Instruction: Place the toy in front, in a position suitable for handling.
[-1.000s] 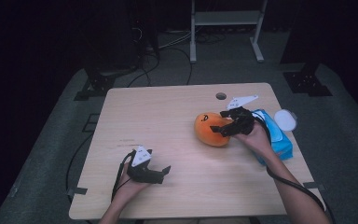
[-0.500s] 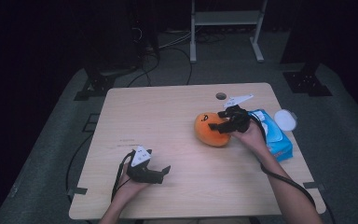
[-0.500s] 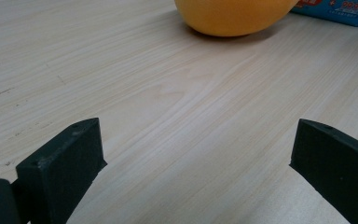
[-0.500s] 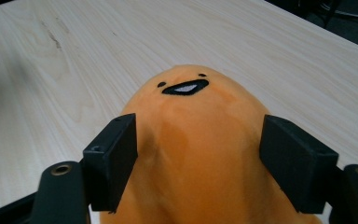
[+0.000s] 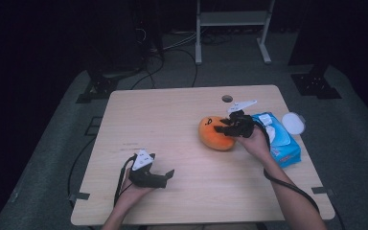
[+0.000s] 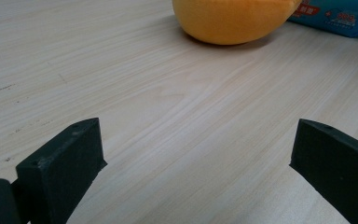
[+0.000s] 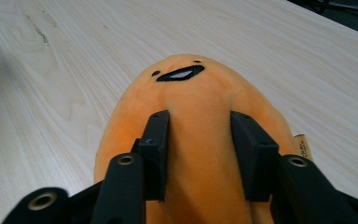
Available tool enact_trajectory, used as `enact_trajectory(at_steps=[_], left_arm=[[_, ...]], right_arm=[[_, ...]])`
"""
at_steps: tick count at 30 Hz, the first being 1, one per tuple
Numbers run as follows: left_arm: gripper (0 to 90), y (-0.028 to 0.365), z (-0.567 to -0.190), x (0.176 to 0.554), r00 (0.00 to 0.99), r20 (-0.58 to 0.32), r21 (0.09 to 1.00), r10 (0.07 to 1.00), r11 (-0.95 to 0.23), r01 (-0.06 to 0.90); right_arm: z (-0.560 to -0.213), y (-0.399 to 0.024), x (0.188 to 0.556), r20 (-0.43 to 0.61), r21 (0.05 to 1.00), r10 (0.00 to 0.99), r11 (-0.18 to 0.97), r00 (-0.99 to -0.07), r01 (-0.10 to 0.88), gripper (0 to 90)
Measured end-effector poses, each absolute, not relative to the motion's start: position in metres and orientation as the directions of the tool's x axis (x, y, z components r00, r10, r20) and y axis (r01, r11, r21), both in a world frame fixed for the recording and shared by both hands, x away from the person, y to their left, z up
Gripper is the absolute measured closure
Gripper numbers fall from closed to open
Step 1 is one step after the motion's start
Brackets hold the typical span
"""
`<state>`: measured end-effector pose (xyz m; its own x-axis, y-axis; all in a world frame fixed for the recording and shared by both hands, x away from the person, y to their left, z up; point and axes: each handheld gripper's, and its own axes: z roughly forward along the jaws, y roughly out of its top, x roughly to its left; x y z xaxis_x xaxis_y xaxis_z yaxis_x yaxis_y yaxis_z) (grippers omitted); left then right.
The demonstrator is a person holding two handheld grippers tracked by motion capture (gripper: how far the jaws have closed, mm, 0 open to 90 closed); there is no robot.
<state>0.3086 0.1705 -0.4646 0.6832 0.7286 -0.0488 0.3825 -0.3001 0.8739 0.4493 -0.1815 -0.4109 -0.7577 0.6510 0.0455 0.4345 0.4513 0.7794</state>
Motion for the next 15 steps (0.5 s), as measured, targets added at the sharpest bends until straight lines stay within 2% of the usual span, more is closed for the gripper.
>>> enact_trajectory(at_steps=[8,15], left_arm=[[2.0,0.1723,-0.4647,0.3088,0.682,-0.042,0.874,0.731,-0.303,0.379],[2.0,0.1729,-0.4649,0.3092,0.679,-0.044,0.875,0.733,-0.300,0.381]], right_arm=[[-0.4076,-0.1839,0.4493,0.058,0.782,0.663,0.435,-0.746,0.447,68.6],[-0.4017,-0.1863,0.4488,0.058,0.780,0.664,0.436,-0.745,0.449,72.1]])
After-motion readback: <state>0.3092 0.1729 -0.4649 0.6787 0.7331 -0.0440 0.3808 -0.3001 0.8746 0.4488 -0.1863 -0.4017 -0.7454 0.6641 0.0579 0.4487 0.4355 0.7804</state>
